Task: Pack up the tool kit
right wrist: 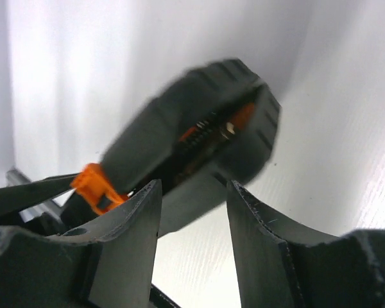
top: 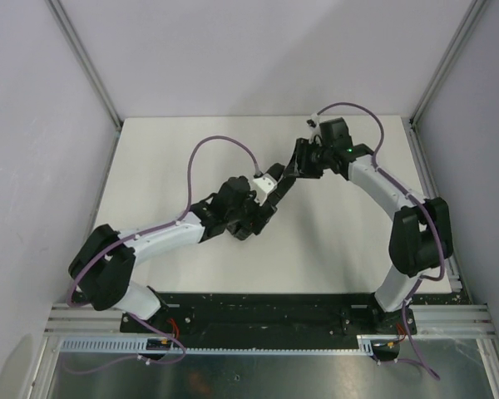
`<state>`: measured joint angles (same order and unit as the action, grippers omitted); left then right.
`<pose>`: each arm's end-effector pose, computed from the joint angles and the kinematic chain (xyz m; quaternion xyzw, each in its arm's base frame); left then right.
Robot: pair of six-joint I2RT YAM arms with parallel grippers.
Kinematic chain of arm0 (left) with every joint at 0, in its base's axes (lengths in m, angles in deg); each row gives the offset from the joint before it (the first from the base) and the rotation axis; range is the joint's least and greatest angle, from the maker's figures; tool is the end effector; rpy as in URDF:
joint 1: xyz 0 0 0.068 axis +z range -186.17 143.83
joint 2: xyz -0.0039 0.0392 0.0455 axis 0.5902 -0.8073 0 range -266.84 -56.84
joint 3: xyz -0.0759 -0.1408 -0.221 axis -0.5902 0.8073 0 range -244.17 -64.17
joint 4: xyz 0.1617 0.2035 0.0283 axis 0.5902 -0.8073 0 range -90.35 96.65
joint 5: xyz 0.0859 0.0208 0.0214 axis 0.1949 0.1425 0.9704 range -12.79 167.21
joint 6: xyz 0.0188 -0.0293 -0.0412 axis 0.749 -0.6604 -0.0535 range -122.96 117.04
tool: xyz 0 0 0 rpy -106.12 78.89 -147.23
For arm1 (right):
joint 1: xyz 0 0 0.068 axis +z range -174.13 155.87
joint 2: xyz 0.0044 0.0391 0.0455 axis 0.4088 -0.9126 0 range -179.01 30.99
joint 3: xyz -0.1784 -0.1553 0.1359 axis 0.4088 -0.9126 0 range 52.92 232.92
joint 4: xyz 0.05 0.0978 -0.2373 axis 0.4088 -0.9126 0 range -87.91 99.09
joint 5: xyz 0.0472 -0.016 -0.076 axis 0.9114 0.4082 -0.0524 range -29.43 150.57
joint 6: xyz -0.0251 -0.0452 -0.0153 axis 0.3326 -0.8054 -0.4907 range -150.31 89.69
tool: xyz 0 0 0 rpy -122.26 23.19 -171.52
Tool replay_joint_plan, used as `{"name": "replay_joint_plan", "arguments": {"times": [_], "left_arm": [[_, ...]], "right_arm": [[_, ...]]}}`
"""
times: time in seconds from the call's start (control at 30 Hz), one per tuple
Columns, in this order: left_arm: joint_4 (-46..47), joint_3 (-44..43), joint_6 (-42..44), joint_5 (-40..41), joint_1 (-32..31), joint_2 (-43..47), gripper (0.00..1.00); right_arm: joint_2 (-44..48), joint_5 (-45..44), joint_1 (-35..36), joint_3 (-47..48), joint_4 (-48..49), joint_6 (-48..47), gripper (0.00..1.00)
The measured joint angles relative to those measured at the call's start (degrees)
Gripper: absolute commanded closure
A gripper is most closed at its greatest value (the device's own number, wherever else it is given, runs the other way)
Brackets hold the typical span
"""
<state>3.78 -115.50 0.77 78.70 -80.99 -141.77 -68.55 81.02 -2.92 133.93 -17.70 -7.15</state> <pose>0.2291 -0.2264 0.2257 0.3616 0.8163 -0.1471 0.4258 0.3596 0.1529 0.2764 -0.0519 0.9113 0.2933 0.2844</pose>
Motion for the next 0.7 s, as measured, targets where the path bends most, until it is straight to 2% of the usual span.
{"name": "replay_joint_plan", "arguments": {"times": [0.27, 0.43, 0.7], "left_arm": [[2.10, 1.42, 6.49, -3.69, -0.76, 0.31, 0.74], [2.40, 1.77, 8.07, -4.83, -0.76, 0.52, 0.66], [2.73, 2.05, 8.46, -5.38, -0.74, 0.61, 0.53]], "right_arm": [[6.80, 16.74, -4.66, -4.20, 6.14, -2.64, 0.48], [6.88, 24.85, -4.26, -5.29, 6.88, -4.31, 0.48], [6.21, 30.05, -1.22, -6.49, 4.28, -7.61, 0.48]]}}
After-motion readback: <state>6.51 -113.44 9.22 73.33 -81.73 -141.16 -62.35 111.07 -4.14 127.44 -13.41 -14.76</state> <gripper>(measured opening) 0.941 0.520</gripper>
